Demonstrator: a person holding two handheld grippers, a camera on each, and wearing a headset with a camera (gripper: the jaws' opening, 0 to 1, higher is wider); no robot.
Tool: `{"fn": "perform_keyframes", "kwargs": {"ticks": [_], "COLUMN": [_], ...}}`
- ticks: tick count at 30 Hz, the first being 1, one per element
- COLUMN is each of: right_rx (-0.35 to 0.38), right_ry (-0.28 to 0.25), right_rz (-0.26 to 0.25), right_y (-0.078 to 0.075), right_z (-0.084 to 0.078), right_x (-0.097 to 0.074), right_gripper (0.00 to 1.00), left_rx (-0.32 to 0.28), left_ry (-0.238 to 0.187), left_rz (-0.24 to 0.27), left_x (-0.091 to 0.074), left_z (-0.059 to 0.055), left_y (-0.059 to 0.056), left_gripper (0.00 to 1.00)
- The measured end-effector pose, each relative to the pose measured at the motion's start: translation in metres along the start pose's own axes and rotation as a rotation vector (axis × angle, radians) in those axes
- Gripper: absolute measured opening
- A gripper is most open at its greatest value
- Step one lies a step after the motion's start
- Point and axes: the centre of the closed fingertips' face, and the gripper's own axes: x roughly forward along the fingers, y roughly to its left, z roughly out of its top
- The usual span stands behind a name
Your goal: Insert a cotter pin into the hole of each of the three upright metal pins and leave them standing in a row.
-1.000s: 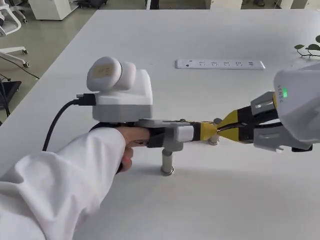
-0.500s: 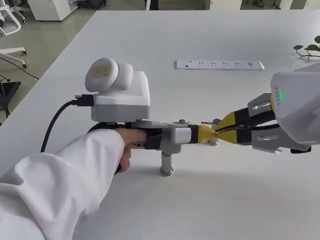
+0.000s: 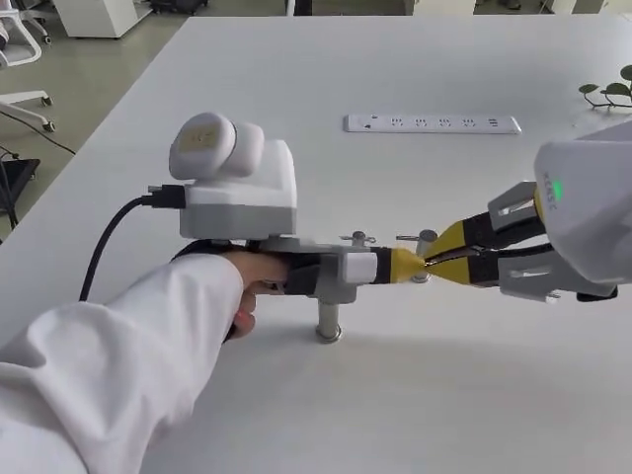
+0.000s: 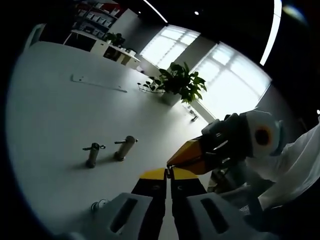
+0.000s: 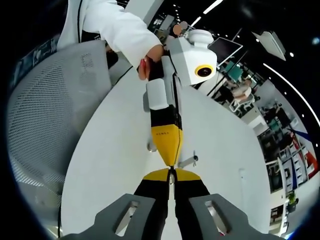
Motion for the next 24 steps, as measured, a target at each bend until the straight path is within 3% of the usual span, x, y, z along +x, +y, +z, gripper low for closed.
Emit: {"fn": "perform_keyframes", "kwargs": {"ticks": [3,6,8,9,11,12,13,14,15,19,22,24], "right_rx": [-0.019,0.007,0.033,0.037,0.069,0.125,0.139,0.174,0.231,0.341,0.417,0.416], "right_ry": [-0.006,-0.024,-0.039,-0.04,-0.036,-0.055,-0.057,-0.071,-0.09,-0.156,-0.199,-0.209], "right_rz": [0.004,-0.007,0.009,0.023,0.043,0.07,0.072,0.075,0.12,0.175,0.176,0.176], "right_y": [0.002,-0.002,-0.002,0.0,0.004,0.009,0.009,0.009,0.016,0.027,0.026,0.025], "right_z": [0.0,0.0,0.0,-0.001,-0.003,-0.003,-0.004,-0.004,-0.002,0.007,0.01,0.011], "right_x": [0.0,0.0,-0.001,-0.001,-0.002,-0.002,-0.002,-0.002,-0.004,-0.007,-0.008,-0.009], "right_gripper": [0.0,0.02,0.14,0.14,0.13,0.15,0.17,0.16,0.15,0.15,0.16,0.16], "left_rx": [-0.003,0.012,0.059,0.113,0.151,0.236,0.257,0.331,0.402,0.546,0.679,0.74], "left_ry": [0.007,0.016,0.026,0.022,0.032,0.043,0.049,0.073,0.065,0.042,0.068,0.087], "left_rz": [-0.003,-0.005,-0.011,-0.029,-0.031,-0.03,-0.029,-0.035,-0.044,-0.092,-0.117,-0.128], "left_x": [-0.001,-0.002,-0.004,-0.005,-0.007,-0.009,-0.01,-0.013,-0.016,-0.024,-0.029,-0.031], "left_z": [-0.001,-0.003,-0.005,-0.005,-0.006,-0.007,-0.008,-0.011,-0.009,-0.004,-0.007,-0.01], "left_y": [0.0,0.0,0.0,-0.003,-0.005,-0.005,-0.005,-0.006,-0.01,-0.022,-0.027,-0.028], "left_gripper": [0.0,0.0,0.0,0.0,0.0,0.0,0.0,0.0,0.0,0.0,0.0,0.0]}}
